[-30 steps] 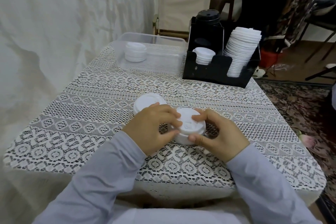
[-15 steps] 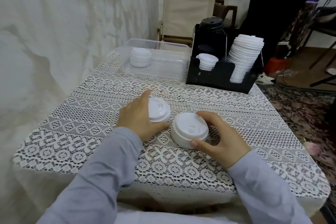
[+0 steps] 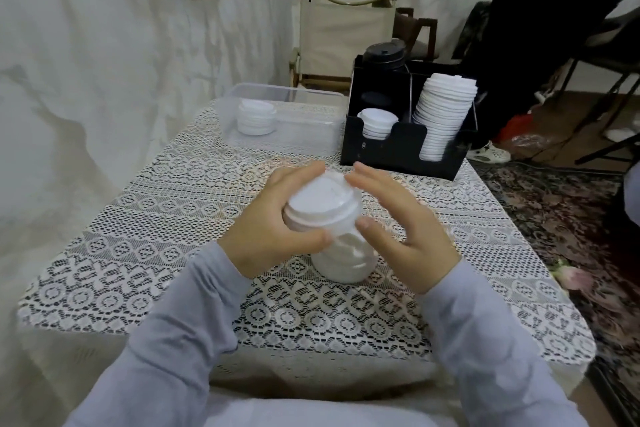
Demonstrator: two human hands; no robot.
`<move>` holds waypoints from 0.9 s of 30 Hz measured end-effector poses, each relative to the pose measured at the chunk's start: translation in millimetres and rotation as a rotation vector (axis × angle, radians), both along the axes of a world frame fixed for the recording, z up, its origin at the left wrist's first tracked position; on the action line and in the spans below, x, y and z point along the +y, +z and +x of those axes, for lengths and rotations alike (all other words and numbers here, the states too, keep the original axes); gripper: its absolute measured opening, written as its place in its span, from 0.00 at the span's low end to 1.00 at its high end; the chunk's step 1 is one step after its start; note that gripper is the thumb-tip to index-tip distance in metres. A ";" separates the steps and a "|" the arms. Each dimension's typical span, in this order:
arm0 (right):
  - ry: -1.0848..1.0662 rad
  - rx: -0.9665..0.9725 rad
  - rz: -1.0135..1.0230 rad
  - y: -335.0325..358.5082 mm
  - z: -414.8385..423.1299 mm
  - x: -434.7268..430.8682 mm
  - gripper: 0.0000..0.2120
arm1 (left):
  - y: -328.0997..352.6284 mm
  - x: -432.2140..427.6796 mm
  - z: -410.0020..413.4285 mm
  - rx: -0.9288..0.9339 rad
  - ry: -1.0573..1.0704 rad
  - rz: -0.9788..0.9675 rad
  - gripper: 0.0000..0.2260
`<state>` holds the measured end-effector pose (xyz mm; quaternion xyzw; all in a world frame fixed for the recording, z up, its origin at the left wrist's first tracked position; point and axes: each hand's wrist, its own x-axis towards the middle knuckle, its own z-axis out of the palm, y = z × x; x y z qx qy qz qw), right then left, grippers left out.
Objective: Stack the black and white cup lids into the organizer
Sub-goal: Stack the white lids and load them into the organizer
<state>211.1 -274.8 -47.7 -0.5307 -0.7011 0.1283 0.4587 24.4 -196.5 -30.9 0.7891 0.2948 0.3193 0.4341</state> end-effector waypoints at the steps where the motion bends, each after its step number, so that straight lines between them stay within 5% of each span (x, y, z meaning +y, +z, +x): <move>1: 0.013 0.006 0.005 -0.1 -1.5 0.3 0.20 | -1.7 0.0 -0.5 -0.065 -0.036 -0.046 0.35; 11: 0.011 0.284 0.028 -1.0 -12.2 -3.1 0.17 | -12.1 -3.1 7.6 -0.613 -0.148 -0.535 0.37; 18: 0.064 0.360 -0.003 1.4 -18.6 -3.5 0.21 | -15.6 -8.7 12.3 -0.547 -0.174 -0.539 0.45; 27: 0.034 0.239 -0.005 -2.4 -14.3 0.2 0.25 | -22.8 -4.3 9.4 -0.425 -0.120 -0.383 0.32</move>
